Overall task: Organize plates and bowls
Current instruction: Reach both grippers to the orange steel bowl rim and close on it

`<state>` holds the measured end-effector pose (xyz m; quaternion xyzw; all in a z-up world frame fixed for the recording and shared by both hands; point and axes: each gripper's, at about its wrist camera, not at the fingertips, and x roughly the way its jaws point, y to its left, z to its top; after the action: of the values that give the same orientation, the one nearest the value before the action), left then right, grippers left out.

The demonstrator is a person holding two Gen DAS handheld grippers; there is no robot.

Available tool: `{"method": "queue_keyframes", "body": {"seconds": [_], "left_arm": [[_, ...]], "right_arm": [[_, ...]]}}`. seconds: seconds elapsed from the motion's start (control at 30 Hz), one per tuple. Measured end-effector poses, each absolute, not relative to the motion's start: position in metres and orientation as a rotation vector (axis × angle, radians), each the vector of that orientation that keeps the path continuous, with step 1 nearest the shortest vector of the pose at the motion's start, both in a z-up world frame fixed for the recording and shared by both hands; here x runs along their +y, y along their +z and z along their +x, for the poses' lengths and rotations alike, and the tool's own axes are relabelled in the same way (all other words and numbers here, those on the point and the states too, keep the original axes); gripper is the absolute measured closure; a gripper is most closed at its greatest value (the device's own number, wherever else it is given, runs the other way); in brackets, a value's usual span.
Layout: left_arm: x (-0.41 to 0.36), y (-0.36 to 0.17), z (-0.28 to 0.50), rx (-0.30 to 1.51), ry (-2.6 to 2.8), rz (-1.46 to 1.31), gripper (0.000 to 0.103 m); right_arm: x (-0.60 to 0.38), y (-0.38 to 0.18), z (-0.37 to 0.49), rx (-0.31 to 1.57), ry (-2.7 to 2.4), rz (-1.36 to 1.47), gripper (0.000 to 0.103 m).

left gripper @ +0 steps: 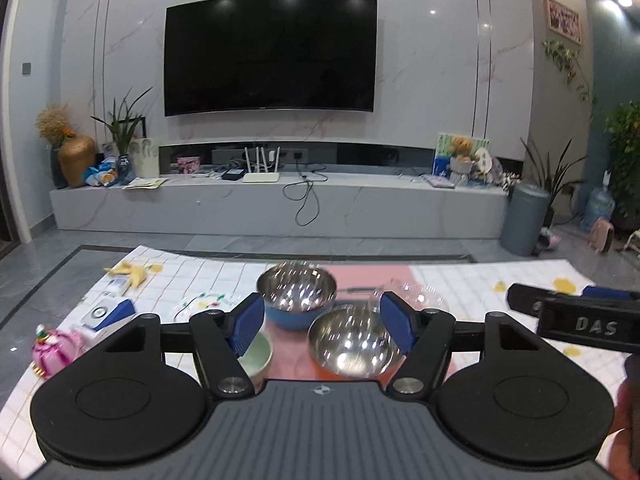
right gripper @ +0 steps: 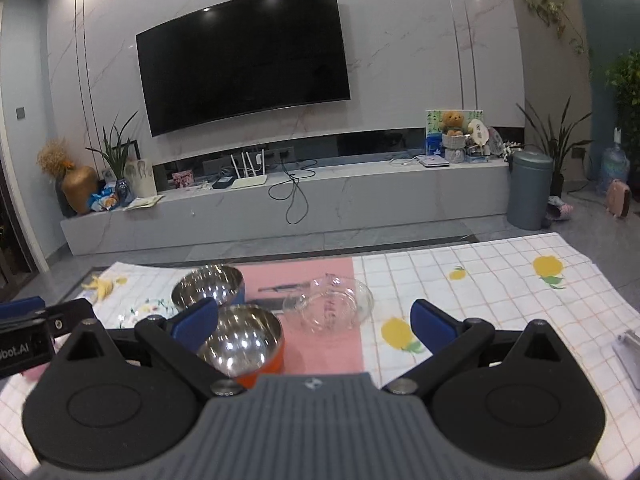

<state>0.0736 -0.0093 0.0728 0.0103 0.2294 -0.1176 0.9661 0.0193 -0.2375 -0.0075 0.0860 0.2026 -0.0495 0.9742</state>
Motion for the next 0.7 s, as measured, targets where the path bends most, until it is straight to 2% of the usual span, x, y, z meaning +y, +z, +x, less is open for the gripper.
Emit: {"method": "queue_keyframes", "body": {"seconds": [0.2,0.43,0.47,0.53,0.7], "left_arm": [[-0.001,0.059,0.116,0.500,-0.224,-0.016,0.024],[0.008,0.027,0.166,0.632,-0.272,-0.172,0.025],[0.009,0.021,0.172,0.654,-0.274,-0.188,0.026],[0.006,0.010,0.185,0.701,-0.271,-0.192,0.031],[0.011,-0.014,0.213,0.830,-0.258,-0.247,0.040]], "right_arm": [[-0.240,-0.010,0.072,0.454,-0.102,0.146,0.003],[-0.240,-0.038,0.145,0.657,-0.003,0.224,0.004],[-0.239,-0.044,0.152,0.683,0.001,0.231,0.005],[-0.238,-0.055,0.167,0.733,0.000,0.240,0.018],[-0.245,-0.085,0.188,0.834,0.000,0.324,0.028]]}}
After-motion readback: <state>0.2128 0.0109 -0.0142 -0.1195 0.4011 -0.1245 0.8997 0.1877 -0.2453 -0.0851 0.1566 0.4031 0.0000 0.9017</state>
